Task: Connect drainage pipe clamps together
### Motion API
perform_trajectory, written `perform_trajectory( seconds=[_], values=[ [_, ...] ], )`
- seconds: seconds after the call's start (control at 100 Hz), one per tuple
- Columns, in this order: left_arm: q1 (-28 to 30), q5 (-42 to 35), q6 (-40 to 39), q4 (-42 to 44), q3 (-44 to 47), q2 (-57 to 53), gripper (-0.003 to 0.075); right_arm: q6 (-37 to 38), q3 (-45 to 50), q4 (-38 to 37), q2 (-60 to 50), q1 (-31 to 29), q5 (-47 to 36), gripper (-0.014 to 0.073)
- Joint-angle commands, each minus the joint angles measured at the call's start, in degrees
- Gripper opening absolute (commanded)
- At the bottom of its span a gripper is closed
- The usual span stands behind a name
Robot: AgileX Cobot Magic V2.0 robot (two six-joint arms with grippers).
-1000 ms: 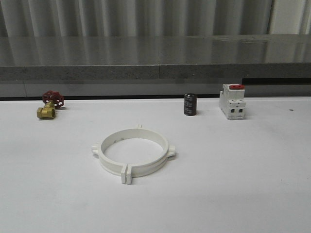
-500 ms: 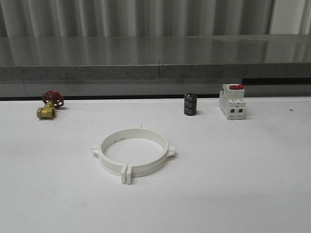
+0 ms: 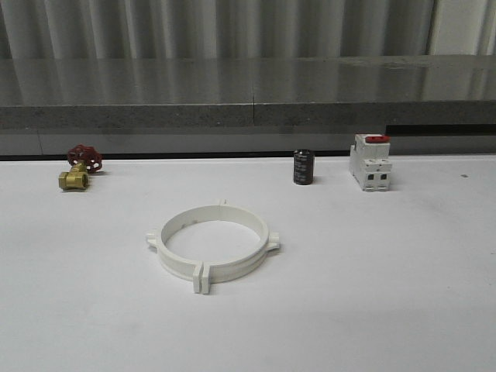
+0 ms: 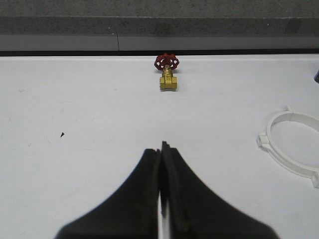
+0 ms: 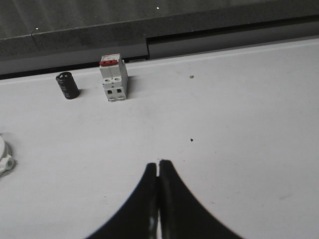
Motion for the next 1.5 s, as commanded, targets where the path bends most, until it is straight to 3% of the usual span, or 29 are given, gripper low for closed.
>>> perform_trajectory(
  seconds=[0.0,0.29,1.49],
  values=[
    [0.03,-4.25,-0.02,-0.20,-1.58,0.46,-0.0021,-1.86,0.93,0.48,-2.47,-0.32,-7.32,-0.0067],
    [0.03,-4.25,-0.02,-0.20,-1.58,0.46,-0.0021,-1.86,9.08,-1.27,-9.72,-0.32,-15.83,-0.0067],
    [0.03,-4.25,-0.02,-0.20,-1.49,0.46,-0.0021,-1.79,9.01,-1.72,-11.30,-0.32,-16.50,-0.0067]
  ],
)
